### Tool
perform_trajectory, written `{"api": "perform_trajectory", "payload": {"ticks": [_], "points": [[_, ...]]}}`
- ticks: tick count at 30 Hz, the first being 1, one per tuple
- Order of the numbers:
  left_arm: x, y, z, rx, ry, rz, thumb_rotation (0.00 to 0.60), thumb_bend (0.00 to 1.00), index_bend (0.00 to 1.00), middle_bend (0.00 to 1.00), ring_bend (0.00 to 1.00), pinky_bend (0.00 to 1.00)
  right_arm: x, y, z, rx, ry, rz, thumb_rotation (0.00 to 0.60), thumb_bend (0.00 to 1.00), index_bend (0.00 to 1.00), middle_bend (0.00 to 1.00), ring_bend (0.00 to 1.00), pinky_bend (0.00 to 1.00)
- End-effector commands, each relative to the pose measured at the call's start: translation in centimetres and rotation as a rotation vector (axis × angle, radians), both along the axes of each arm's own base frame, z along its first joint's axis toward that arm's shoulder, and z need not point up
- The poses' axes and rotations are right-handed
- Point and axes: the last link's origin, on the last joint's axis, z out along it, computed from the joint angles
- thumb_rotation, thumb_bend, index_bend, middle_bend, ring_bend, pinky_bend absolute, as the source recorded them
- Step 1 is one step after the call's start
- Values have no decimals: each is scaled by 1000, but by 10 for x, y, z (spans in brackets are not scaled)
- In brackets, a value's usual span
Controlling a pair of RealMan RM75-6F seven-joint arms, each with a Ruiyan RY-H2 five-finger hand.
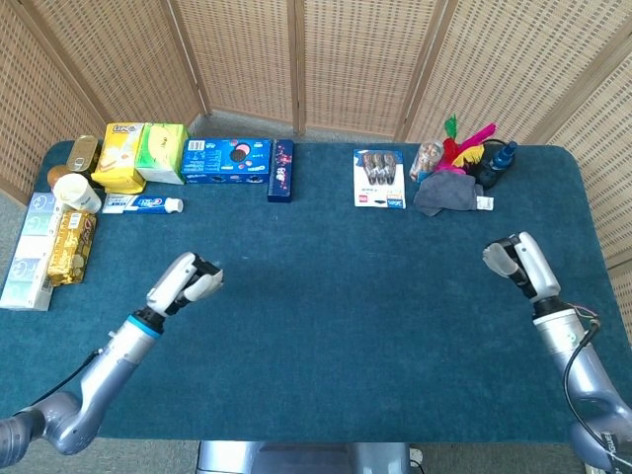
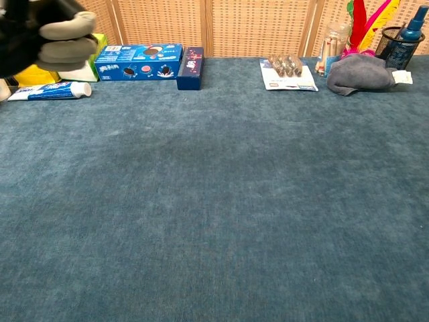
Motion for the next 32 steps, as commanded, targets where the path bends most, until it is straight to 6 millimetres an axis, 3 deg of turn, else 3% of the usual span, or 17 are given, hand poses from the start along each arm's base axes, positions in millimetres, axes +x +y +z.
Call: {"api": "perform_trajectory", "payload": {"ticks": [1, 15, 32], "points": [[19, 1, -7, -86, -83, 18, 0, 0, 1000, 1000, 1000, 1000, 7, -1, 1, 32, -75, -13, 0, 0, 1000, 1000, 1000, 1000], [57, 0, -27, -218, -233, 12, 0, 0, 1000, 1000, 1000, 1000, 15, 4, -7, 86, -226, -17, 0, 0, 1000, 1000, 1000, 1000], [65, -1, -33, -265, -280, 24, 0, 0, 1000, 1000, 1000, 1000, 12, 7, -19, 109, -300, 5, 0, 0, 1000, 1000, 1000, 1000]]}}
